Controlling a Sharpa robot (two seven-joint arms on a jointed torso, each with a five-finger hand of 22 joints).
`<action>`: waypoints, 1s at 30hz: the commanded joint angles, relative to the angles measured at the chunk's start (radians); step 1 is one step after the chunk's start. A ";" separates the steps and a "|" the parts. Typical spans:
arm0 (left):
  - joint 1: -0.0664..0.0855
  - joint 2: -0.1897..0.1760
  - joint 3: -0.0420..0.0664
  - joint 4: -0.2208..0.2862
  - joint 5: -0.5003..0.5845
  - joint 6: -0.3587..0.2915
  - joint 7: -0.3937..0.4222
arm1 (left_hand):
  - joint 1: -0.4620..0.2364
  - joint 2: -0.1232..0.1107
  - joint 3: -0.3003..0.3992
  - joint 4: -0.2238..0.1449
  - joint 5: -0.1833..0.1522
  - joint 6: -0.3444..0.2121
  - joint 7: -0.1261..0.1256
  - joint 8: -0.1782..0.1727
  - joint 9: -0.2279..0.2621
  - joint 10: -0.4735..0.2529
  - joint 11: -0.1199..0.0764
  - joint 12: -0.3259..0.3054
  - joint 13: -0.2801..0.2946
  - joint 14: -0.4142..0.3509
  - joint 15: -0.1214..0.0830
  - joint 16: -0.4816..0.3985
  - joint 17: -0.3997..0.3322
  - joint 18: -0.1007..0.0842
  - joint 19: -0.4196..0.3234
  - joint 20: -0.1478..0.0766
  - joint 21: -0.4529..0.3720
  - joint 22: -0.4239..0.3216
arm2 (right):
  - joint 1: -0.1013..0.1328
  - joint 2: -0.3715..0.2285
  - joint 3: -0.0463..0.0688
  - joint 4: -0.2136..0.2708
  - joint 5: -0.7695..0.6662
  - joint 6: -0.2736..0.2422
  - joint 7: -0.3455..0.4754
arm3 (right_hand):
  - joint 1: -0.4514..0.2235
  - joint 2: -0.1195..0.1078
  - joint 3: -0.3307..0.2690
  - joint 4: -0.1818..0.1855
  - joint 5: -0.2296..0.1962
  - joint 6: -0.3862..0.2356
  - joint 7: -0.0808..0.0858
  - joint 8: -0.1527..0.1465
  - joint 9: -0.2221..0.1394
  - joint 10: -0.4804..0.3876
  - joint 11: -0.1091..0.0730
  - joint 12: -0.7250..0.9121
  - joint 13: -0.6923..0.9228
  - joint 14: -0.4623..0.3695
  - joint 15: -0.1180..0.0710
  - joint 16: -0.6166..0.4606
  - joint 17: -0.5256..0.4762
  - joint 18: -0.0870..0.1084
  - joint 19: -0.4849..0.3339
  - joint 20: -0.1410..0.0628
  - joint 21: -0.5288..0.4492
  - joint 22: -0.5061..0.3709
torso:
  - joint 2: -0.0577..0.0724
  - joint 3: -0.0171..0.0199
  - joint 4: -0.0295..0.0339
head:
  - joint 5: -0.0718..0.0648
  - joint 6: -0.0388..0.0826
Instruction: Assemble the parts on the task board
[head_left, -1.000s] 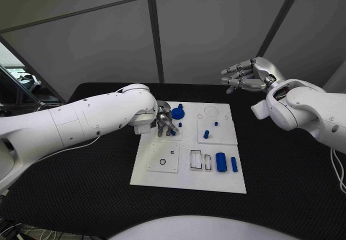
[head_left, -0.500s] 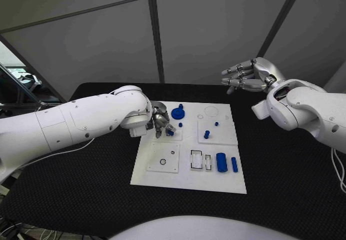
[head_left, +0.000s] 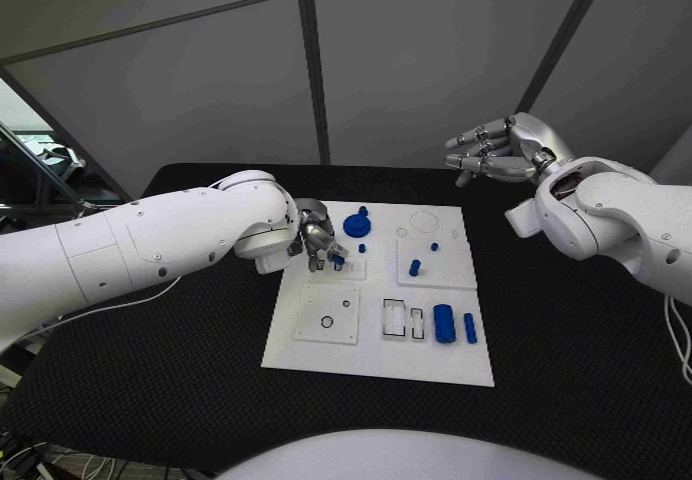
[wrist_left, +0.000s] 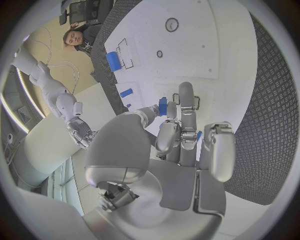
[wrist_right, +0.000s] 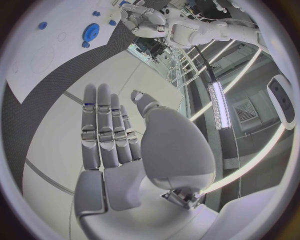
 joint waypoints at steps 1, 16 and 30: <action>-0.002 0.000 0.000 0.003 -0.041 -0.054 0.012 | -0.010 0.001 0.133 -0.127 -0.001 -0.004 -0.006 0.007 0.002 0.007 0.003 0.003 0.001 0.004 0.003 -0.007 0.001 -0.014 0.057 -0.004 0.001 0.150 | 0.002 0.001 0.001 0.000 -0.002 0.003 0.014 | 0.003 0.001 0.004 0.004 0.002 0.000 0.004 0.005 0.000 0.001 0.005 -0.002 -0.001 -0.007 0.001 -0.006 -0.001 0.001 0.006 -0.001 -0.004 -0.001 | 0.001 -0.0006 -0.0008 | 0.001 -0.001; -0.024 0.006 -0.002 0.007 -0.104 -0.142 0.020 | -0.021 0.004 0.150 -0.128 -0.003 -0.003 -0.005 0.010 0.006 0.007 0.004 0.002 -0.001 0.005 0.003 -0.008 0.002 -0.015 0.059 -0.004 0.003 0.154 | 0.002 -0.001 0.000 0.000 -0.002 0.005 0.016 | 0.001 0.002 0.003 0.006 0.002 0.000 0.004 0.005 0.000 0.002 0.005 -0.001 -0.002 -0.007 0.001 -0.006 -0.003 0.002 0.007 0.000 -0.006 -0.002 | 0.001 -0.0008 -0.0018 | 0.003 -0.003; -0.050 0.006 -0.002 0.014 -0.158 -0.146 0.002 | -0.039 0.010 0.159 -0.123 -0.013 -0.003 -0.005 0.014 0.012 0.006 0.004 0.001 -0.003 0.006 0.004 -0.008 0.003 -0.014 0.059 -0.003 0.002 0.153 | 0.002 -0.004 0.000 0.002 -0.001 0.009 0.016 | 0.005 0.001 0.005 0.004 0.000 0.000 0.003 0.006 0.000 0.002 0.004 -0.001 -0.005 -0.006 0.001 -0.006 -0.005 0.002 0.010 -0.001 -0.008 -0.004 | 0.000 -0.0002 -0.0017 | 0.005 -0.007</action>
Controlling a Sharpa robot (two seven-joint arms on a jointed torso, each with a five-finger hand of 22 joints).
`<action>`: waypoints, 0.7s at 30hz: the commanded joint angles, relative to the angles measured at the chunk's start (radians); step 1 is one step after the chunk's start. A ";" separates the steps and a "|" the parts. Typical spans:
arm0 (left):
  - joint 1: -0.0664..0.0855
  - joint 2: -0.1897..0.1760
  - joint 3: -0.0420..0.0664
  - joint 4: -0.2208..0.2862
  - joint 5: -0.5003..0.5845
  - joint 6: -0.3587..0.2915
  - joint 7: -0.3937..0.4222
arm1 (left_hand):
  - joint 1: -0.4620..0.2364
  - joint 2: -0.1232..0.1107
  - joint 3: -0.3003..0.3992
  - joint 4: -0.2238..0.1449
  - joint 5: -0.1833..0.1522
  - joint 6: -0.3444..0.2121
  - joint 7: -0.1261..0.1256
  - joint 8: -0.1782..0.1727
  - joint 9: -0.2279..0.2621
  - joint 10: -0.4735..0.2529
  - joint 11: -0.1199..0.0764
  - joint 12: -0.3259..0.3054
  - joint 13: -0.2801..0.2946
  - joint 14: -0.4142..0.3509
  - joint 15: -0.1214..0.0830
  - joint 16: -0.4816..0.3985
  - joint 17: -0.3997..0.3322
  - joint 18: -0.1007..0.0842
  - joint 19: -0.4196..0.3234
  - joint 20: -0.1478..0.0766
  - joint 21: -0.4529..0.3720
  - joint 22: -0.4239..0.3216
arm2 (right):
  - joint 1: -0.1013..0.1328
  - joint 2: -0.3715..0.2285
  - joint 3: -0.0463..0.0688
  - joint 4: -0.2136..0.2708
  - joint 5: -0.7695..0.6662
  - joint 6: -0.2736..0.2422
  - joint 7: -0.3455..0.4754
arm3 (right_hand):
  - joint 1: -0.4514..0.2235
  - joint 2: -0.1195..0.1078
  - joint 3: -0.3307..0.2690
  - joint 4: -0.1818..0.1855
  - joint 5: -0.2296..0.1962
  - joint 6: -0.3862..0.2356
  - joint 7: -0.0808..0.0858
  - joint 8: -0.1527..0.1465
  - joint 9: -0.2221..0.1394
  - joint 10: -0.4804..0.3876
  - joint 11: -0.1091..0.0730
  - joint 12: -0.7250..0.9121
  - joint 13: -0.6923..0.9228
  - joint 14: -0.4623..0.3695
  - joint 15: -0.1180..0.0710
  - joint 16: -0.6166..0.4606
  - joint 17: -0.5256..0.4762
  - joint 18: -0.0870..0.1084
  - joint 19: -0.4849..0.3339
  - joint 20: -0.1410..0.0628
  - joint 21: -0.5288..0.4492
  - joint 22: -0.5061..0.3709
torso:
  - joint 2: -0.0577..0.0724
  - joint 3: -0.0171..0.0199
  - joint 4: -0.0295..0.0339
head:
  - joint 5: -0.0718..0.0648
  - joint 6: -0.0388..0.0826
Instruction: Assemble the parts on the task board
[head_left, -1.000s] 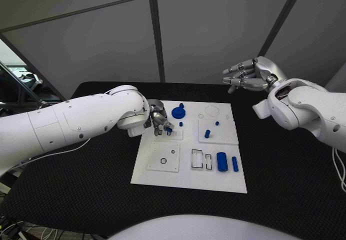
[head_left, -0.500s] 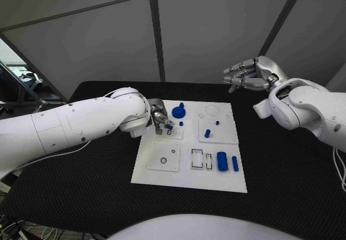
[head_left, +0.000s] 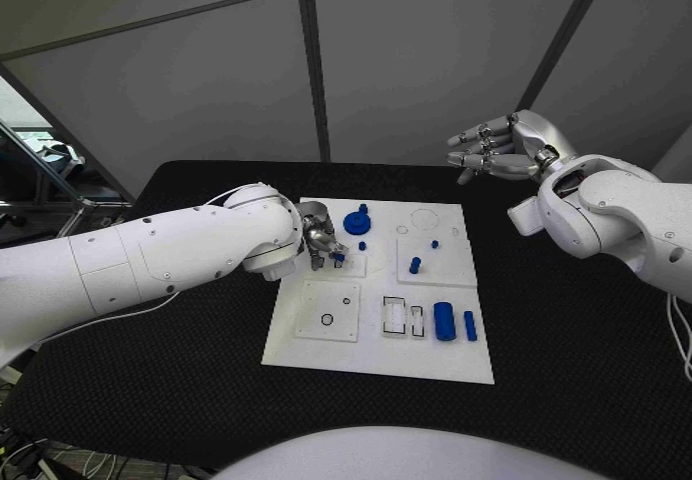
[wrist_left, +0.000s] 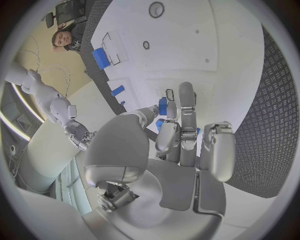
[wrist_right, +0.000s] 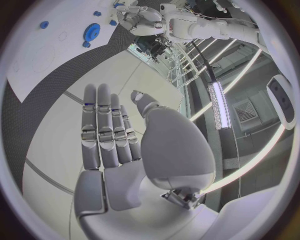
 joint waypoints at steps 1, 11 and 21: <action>-0.002 -0.001 0.001 0.005 -0.045 -0.012 -0.007 | -0.006 0.009 0.117 -0.108 -0.011 0.000 -0.005 0.008 0.004 0.004 0.000 0.001 -0.001 0.006 0.004 -0.004 0.002 -0.014 0.059 -0.003 0.002 0.153 | 0.002 -0.001 0.001 0.002 -0.001 0.007 0.012 | 0.005 0.001 0.002 0.001 0.000 0.000 0.003 0.006 0.000 0.002 0.004 -0.001 -0.002 -0.006 0.001 -0.006 -0.001 0.002 0.010 -0.001 -0.004 -0.002 | 0.000 0.0003 -0.0002 | 0.001 0.000; -0.008 -0.007 0.001 0.022 -0.077 0.009 -0.012 | -0.009 0.010 0.119 -0.110 -0.017 -0.001 -0.005 0.009 0.006 0.004 0.000 0.001 0.000 0.006 0.004 -0.005 0.002 -0.014 0.058 -0.004 0.002 0.152 | 0.002 0.001 0.001 0.000 -0.001 0.011 0.013 | 0.004 0.000 0.001 0.001 -0.001 0.000 0.003 0.006 0.000 0.003 0.004 -0.001 -0.002 -0.005 0.001 -0.006 -0.002 0.002 0.011 -0.001 -0.005 -0.002 | 0.000 -0.0003 0.0000 | 0.005 -0.001; -0.010 -0.010 0.000 0.034 -0.095 0.026 -0.029 | -0.007 0.008 0.123 -0.116 -0.019 -0.003 -0.006 0.009 0.008 0.000 -0.001 -0.003 -0.007 0.006 0.003 -0.005 0.002 -0.015 0.060 -0.004 0.004 0.156 | 0.002 0.000 0.001 0.001 -0.001 0.026 0.021 | 0.001 -0.001 -0.001 0.004 -0.002 0.000 0.003 0.007 0.000 0.004 0.005 0.000 -0.004 -0.004 0.001 -0.006 -0.004 0.002 0.012 0.000 -0.007 -0.004 | 0.000 0.0004 -0.0014 | 0.008 -0.003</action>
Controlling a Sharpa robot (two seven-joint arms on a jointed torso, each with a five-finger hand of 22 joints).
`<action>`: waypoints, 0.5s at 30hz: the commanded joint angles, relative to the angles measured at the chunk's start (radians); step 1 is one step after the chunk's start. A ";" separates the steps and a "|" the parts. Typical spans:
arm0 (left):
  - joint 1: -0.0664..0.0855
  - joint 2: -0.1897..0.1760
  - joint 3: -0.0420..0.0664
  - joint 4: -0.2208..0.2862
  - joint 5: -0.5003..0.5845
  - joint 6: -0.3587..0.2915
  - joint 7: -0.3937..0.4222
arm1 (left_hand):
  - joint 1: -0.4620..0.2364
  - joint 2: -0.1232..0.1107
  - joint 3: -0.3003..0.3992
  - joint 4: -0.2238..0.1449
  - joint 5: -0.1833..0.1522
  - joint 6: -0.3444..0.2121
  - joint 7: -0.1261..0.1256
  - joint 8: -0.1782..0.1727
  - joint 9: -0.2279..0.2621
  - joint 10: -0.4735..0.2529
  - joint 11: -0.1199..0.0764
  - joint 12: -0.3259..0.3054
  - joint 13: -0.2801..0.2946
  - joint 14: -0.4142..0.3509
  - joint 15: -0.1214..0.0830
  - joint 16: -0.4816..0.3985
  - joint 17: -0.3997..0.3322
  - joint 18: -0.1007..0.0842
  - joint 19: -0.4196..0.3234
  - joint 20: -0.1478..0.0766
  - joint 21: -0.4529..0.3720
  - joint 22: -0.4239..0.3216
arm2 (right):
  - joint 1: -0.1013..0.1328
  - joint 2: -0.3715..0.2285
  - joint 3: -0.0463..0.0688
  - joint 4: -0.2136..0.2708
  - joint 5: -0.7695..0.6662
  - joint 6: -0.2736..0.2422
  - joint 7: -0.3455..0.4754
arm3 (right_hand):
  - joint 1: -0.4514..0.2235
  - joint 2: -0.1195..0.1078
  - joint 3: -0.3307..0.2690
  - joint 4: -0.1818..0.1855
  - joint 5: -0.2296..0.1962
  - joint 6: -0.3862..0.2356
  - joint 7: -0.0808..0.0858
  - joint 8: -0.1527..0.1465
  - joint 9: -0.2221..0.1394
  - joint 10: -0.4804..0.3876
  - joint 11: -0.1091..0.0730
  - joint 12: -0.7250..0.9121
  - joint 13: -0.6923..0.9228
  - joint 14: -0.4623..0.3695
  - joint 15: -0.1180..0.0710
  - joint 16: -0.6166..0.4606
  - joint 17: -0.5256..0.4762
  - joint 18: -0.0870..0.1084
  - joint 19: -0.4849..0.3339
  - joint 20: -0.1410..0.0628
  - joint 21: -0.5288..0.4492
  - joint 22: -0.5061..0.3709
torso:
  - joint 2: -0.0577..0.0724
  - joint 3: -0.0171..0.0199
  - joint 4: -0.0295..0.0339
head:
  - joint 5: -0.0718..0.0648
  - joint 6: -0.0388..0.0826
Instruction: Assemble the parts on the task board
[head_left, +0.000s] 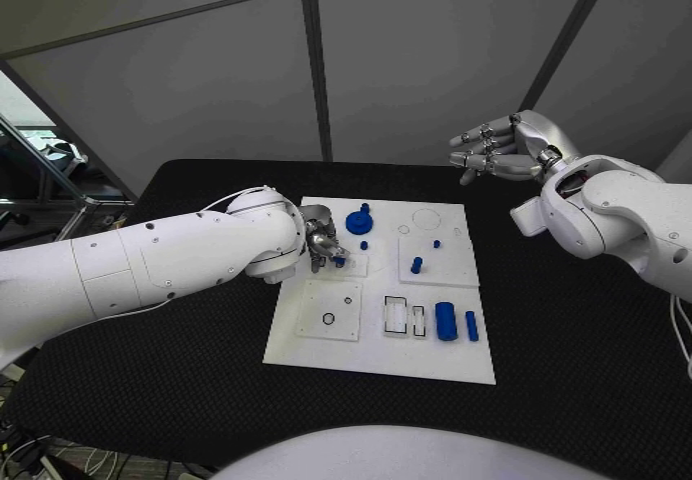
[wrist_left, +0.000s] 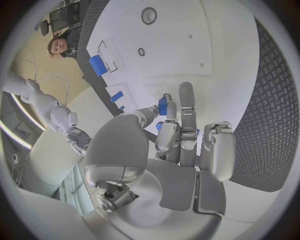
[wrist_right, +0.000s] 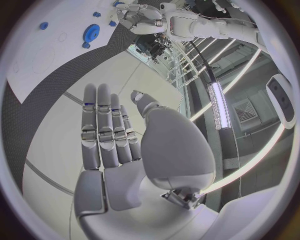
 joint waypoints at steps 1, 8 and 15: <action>0.001 0.000 0.000 0.003 -0.026 0.018 -0.017 | 0.003 0.010 0.113 -0.110 -0.004 -0.003 -0.006 0.005 0.001 0.000 -0.001 -0.004 -0.002 0.006 0.003 -0.005 0.001 -0.015 0.060 -0.004 0.004 0.156 | 0.002 0.000 0.001 0.002 -0.001 0.017 0.018 | 0.001 -0.001 -0.001 0.004 -0.002 0.000 0.003 0.007 0.000 0.004 0.005 0.000 -0.002 -0.004 0.001 -0.006 -0.001 0.002 0.005 0.000 -0.003 -0.001 | 0.000 0.0004 -0.0014 | 0.001 -0.001; 0.000 0.000 0.000 0.004 -0.028 0.027 -0.027 | 0.003 0.010 0.114 -0.112 -0.004 -0.004 -0.006 0.005 0.002 -0.001 -0.002 -0.005 -0.004 0.006 0.003 -0.005 0.001 -0.015 0.061 -0.004 0.004 0.157 | 0.002 0.000 0.001 0.002 -0.001 0.018 0.019 | 0.001 -0.001 -0.001 0.004 -0.002 0.000 0.003 0.007 0.000 0.004 0.005 0.000 -0.002 -0.004 0.001 -0.006 -0.001 0.002 0.005 0.000 -0.003 -0.001 | 0.000 0.0003 -0.0003 | 0.001 -0.004; 0.000 -0.002 0.000 0.001 -0.028 0.029 -0.033 | 0.003 0.010 0.115 -0.112 -0.004 -0.004 -0.006 0.006 0.002 -0.001 -0.002 -0.005 -0.003 0.006 0.003 -0.005 0.001 -0.015 0.061 -0.004 0.005 0.158 | 0.002 0.002 0.001 0.001 -0.001 0.018 0.020 | 0.001 -0.001 -0.001 0.004 -0.002 0.000 0.003 0.007 0.000 0.004 0.005 0.000 -0.002 -0.004 0.001 -0.006 -0.001 0.002 0.005 0.000 -0.003 -0.001 | 0.000 0.0008 -0.0005 | 0.001 -0.004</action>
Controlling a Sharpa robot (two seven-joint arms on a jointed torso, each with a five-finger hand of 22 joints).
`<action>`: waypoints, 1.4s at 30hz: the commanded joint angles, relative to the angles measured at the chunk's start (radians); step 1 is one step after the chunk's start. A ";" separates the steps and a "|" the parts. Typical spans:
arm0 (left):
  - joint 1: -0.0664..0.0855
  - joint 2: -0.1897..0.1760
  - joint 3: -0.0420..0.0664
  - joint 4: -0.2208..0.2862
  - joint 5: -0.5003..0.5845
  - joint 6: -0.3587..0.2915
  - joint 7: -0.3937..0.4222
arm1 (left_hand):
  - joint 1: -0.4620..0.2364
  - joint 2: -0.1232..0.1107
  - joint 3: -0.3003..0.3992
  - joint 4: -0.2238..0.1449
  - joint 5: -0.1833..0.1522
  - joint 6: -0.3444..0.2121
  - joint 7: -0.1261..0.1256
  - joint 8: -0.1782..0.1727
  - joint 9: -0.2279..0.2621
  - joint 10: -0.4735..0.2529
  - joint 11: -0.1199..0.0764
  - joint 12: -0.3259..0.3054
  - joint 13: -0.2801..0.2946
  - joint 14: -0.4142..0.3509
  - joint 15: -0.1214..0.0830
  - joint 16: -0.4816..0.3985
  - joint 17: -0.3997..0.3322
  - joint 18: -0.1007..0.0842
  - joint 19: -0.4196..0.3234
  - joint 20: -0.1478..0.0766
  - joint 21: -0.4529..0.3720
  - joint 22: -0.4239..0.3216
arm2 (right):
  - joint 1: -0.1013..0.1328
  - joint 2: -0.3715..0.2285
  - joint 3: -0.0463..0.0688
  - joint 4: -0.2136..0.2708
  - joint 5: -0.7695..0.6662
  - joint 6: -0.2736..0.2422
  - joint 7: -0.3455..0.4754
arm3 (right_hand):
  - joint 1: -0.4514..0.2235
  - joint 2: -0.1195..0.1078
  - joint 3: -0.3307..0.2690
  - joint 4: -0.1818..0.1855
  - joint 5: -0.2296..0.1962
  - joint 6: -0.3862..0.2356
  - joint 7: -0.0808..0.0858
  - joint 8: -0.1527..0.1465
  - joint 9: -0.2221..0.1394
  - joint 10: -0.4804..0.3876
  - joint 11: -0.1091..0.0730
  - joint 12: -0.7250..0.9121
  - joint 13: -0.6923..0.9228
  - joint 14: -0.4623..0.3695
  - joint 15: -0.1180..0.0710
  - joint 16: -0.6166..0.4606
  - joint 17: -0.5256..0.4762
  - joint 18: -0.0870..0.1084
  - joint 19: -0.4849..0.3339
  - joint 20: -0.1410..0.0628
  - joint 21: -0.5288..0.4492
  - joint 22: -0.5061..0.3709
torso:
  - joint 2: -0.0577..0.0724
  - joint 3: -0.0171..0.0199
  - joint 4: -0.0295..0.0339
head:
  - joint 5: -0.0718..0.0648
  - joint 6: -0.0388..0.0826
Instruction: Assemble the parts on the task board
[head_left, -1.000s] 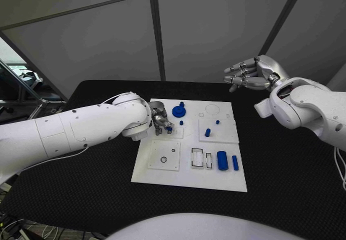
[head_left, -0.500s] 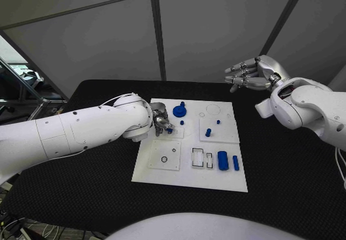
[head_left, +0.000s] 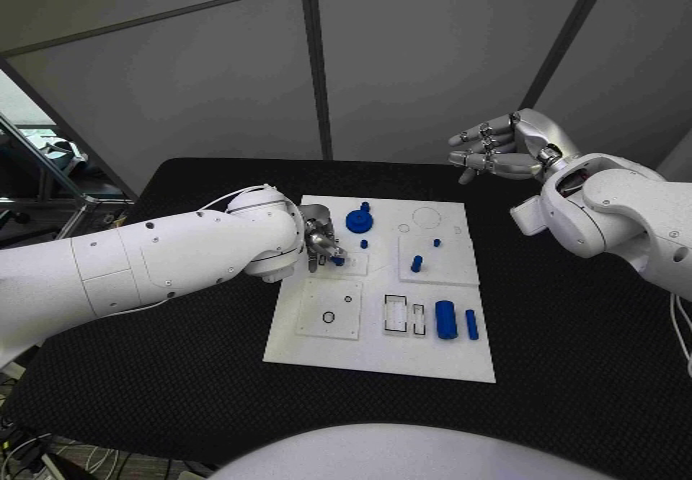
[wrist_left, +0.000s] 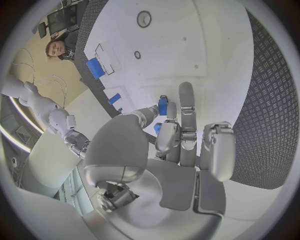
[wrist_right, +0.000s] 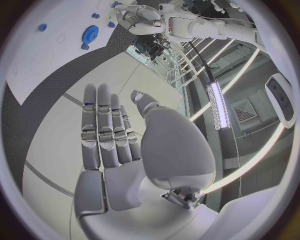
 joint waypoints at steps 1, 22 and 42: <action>0.001 -0.001 0.000 0.000 -0.011 0.014 -0.016 | 0.004 0.011 0.114 -0.111 -0.003 -0.004 -0.006 0.007 0.002 0.000 -0.002 -0.005 -0.001 0.006 0.003 -0.006 0.002 -0.015 0.061 -0.004 0.005 0.159 | 0.002 0.001 0.001 0.001 -0.001 0.009 0.014 | 0.001 -0.001 -0.001 0.004 -0.002 0.000 0.003 0.007 0.000 0.004 0.005 0.000 -0.001 -0.004 0.001 -0.006 -0.001 0.002 0.006 0.000 -0.003 -0.001 | 0.001 0.0002 0.0000 | 0.001 0.000; 0.001 0.008 0.001 -0.005 -0.007 0.043 -0.024 | -0.001 -0.001 0.118 -0.122 -0.005 -0.004 -0.007 0.010 0.007 -0.001 -0.002 -0.007 -0.004 0.007 0.002 -0.006 0.003 -0.016 0.063 -0.004 0.007 0.163 | 0.002 0.002 0.001 0.000 -0.001 0.009 0.015 | -0.001 -0.001 -0.001 0.005 -0.002 0.000 0.003 0.007 0.000 0.004 0.005 0.000 -0.002 -0.004 0.001 -0.006 -0.002 0.002 0.007 0.001 -0.005 -0.002 | 0.000 0.0005 0.0001 | -0.002 -0.003; 0.001 0.027 0.001 -0.037 0.014 0.060 -0.027 | -0.113 -0.024 0.005 -0.061 -0.006 0.035 -0.019 0.010 0.009 0.009 -0.010 0.003 0.002 0.010 -0.002 -0.010 0.010 -0.020 0.070 -0.008 0.016 0.179 | 0.002 0.004 0.001 -0.001 -0.001 0.009 0.018 | -0.007 0.001 -0.003 0.010 -0.001 0.000 0.003 0.008 0.000 0.003 0.006 0.000 -0.005 -0.004 0.002 -0.007 -0.006 0.002 0.009 0.002 -0.009 -0.006 | 0.000 0.0001 -0.0002 | -0.002 -0.003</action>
